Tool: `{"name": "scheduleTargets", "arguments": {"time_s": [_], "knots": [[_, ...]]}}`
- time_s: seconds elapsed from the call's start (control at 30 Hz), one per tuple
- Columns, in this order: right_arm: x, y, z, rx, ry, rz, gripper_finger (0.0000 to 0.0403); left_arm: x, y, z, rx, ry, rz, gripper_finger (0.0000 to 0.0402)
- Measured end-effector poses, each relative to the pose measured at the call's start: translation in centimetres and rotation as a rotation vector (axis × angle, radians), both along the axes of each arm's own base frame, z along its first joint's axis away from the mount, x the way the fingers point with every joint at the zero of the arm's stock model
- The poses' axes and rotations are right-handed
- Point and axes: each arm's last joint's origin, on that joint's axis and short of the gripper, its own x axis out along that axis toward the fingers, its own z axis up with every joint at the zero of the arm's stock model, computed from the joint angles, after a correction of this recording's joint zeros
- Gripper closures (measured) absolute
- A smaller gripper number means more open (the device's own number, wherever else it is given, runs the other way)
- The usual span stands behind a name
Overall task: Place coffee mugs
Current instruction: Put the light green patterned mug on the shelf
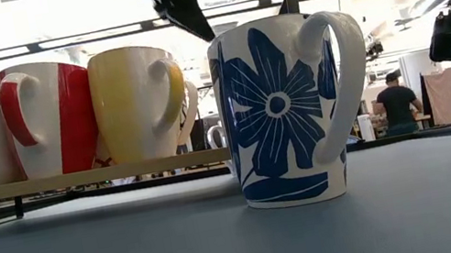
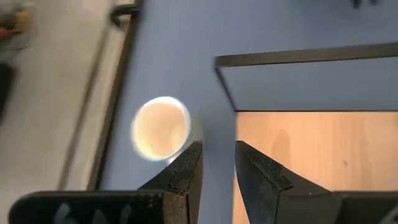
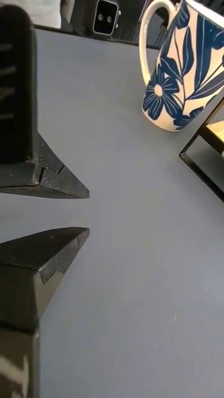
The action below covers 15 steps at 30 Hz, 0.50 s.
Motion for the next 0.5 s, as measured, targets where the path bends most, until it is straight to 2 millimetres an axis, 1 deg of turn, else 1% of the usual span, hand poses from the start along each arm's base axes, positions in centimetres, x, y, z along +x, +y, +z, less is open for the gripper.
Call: {"name": "scheduleTargets", "arguments": {"time_s": [0.1, 0.17, 0.37, 0.5], "knots": [[0.0, 0.0, 0.0, 0.002, -0.004, 0.000, 0.0330, 1.0, 1.0, -1.5, -0.088, 0.033, -0.095, 0.0326], [0.0, 0.0, 0.0, 0.002, -0.004, 0.000, 0.0329, 1.6, 1.6, -2.5, -0.093, 0.065, -0.121, 0.0326], [0.0, 0.0, 0.0, 0.001, -0.004, 0.000, 0.0322, 3.0, 3.8, -5.5, -0.067, 0.147, -0.117, 0.0326], [0.0, 0.0, 0.0, 0.001, -0.004, 0.000, 0.0322, 3.2, 5.6, -6.7, -0.062, 0.188, -0.088, 0.0326]]}}
